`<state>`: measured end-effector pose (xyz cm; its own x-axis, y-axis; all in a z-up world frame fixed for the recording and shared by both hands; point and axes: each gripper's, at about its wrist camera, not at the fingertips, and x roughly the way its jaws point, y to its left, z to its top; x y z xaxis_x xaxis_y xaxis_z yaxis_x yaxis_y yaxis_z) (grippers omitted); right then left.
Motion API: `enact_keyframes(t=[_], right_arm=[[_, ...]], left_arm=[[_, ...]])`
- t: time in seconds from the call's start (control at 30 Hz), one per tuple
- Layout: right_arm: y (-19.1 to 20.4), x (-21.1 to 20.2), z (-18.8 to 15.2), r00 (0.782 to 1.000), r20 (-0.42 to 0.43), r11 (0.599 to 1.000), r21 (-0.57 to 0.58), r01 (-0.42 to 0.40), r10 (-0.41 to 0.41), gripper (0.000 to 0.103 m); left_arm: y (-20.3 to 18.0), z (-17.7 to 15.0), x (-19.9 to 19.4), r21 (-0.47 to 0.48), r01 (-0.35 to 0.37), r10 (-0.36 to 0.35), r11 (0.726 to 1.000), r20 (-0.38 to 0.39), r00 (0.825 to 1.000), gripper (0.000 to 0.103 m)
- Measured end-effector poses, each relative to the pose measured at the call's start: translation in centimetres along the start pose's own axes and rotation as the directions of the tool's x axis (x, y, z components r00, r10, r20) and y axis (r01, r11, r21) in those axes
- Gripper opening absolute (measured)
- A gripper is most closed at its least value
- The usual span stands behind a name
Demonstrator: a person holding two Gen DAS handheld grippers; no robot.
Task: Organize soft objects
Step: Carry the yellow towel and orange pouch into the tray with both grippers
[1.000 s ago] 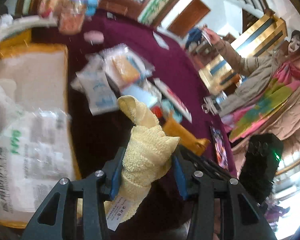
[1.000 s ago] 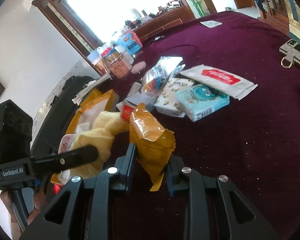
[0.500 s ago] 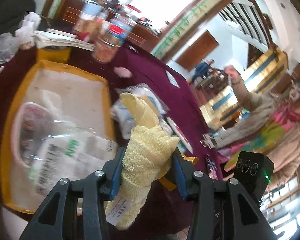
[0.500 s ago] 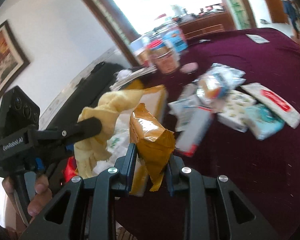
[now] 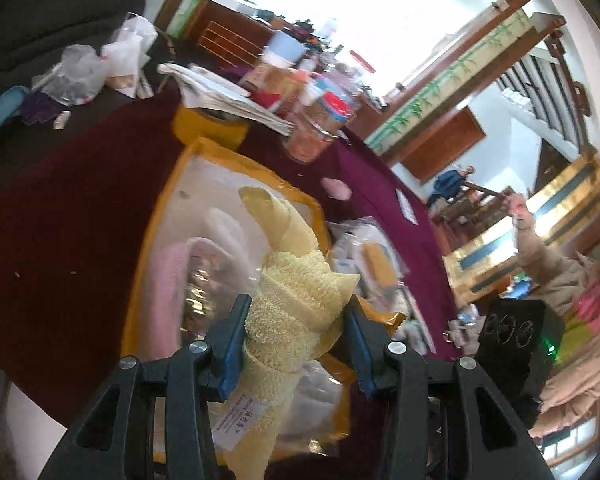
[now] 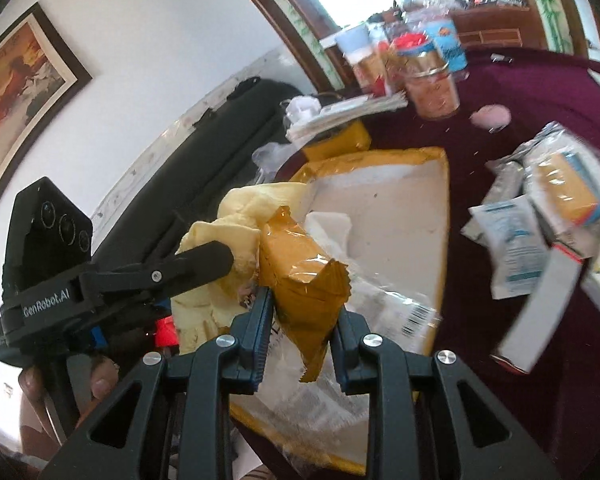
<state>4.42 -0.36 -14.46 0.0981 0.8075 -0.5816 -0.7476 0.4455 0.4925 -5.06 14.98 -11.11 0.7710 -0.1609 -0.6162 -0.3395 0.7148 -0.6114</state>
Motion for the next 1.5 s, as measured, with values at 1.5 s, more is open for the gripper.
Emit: enact_keyframes(t=[1.5], right_arm=[[-0.3,3.2,2.6,0.994,-0.037,0.994,-0.026,0.103,-0.104,0.065]], left_arm=[[3.1,3.1,3.6,0.047,-0.236,0.232,0.971,0.072,0.970,0.081]])
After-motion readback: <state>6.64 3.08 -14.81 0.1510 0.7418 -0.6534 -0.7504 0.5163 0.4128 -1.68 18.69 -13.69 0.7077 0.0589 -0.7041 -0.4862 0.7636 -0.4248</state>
